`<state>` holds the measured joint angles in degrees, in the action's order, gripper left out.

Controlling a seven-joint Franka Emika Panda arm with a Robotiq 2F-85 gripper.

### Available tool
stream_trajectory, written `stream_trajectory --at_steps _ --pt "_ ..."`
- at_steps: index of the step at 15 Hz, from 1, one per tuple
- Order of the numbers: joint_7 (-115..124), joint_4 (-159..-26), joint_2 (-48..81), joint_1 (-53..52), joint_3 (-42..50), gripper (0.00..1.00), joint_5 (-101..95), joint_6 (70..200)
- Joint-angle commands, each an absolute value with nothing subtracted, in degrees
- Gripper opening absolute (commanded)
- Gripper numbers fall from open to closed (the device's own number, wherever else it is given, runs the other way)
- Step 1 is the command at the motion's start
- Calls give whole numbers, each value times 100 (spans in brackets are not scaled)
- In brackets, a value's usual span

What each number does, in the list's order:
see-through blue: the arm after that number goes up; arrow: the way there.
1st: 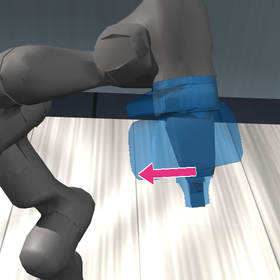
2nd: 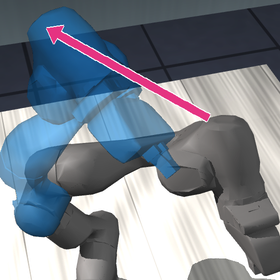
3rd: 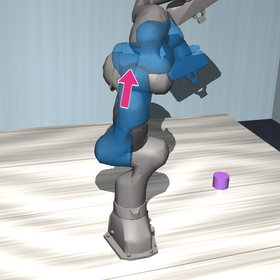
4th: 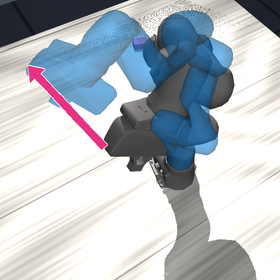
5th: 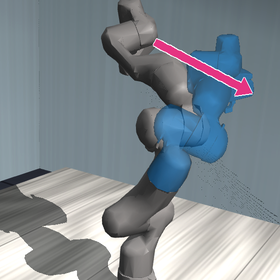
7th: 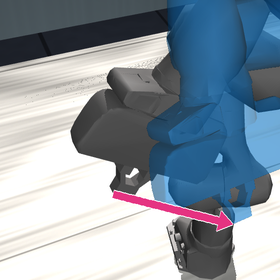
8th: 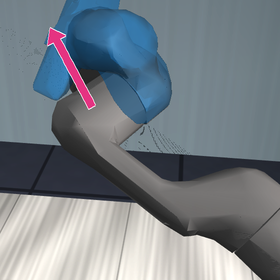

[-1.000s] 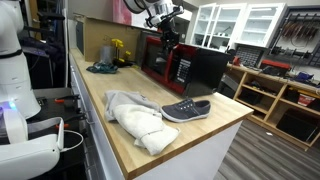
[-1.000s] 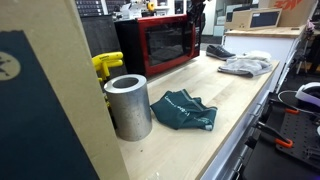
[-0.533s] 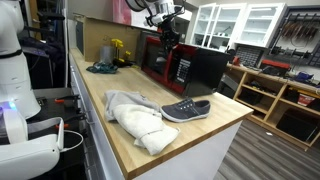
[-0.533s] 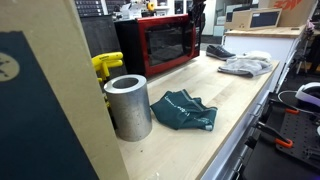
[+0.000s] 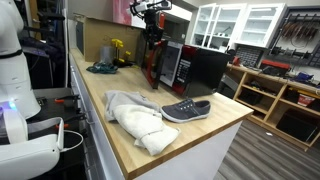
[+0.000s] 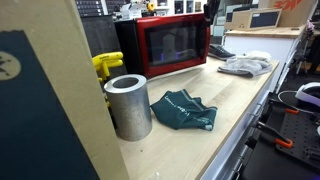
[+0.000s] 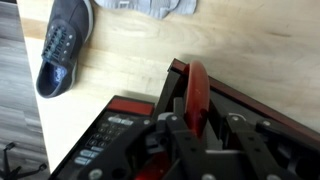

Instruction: Open the door of the microwave

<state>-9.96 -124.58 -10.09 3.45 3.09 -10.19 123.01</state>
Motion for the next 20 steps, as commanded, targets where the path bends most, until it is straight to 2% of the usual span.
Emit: stream_trajectory --at_steps 1,2,3,9,15,20 --pt "-1093 -13007 -1647 84 155 55 -741 11735" --pt "-1098 -13065 -1765 37 142 54 -685 11606" --pt "-1071 -13078 -1855 -24 98 57 -657 11459" --pt "-1327 -13220 -2335 -351 85 98 -183 11058" --pt "-1930 -12984 -2767 -514 290 100 579 10595" --pt "-2138 -12242 -2814 -648 456 100 1263 10574"
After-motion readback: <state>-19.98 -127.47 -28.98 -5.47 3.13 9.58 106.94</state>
